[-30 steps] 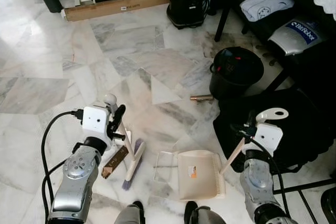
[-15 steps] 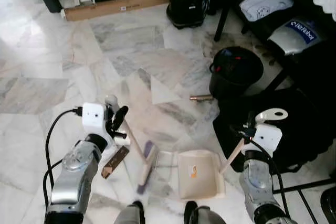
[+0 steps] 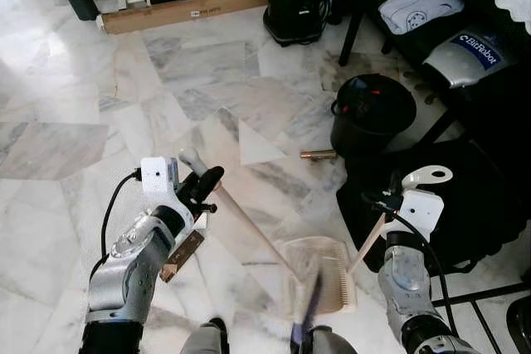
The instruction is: Sweep floor
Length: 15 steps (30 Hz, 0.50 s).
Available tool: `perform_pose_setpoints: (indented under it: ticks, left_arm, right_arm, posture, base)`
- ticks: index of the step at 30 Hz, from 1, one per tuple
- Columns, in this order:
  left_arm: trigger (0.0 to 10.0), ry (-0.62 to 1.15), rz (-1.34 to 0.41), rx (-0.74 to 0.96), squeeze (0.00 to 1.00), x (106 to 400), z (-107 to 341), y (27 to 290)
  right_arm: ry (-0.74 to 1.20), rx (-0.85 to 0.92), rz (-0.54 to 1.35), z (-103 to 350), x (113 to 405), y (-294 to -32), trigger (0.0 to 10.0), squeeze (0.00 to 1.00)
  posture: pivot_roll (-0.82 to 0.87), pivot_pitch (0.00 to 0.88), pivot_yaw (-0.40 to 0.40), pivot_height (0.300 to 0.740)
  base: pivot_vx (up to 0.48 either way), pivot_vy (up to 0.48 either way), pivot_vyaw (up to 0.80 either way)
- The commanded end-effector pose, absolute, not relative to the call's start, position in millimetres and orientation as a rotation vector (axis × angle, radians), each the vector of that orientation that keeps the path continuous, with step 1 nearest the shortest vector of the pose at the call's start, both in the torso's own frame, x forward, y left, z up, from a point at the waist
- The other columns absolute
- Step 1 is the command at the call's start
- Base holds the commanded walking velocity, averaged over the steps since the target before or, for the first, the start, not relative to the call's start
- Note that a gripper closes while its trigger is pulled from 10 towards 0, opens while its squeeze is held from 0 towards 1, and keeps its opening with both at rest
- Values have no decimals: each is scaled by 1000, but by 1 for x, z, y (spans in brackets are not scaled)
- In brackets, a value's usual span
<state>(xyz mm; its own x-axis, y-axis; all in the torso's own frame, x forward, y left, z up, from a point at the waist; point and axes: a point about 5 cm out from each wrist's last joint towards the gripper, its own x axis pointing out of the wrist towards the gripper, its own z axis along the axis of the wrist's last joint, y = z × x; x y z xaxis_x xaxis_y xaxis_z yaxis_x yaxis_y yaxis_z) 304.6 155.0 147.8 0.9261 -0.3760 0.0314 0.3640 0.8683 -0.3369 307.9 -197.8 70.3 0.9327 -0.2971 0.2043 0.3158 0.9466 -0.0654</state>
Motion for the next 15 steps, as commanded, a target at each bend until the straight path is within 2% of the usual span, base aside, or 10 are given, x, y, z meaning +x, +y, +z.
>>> perform_pose_setpoints:
  ticks: [1,6,15]
  left_arm:
    - [10000,-16,-338,-347,0,309,155,164]
    - [10000,-170,-254,-163,0,316,180,169]
    - [10000,-300,-253,45,0,322,187,147]
  right_arm:
    - [-156,-110,-311,65,306,-200,10000,0]
    - [-183,-56,-354,73,311,-208,10000,0]
    - [-232,1,-397,88,317,-220,10000,0]
  posture:
    - [288,202,-16,740]
    - [272,162,-30,740]
    - [222,66,-64,740]
  base:
    - [0,0,0]
    - [0,0,0]
    - [0,0,0]
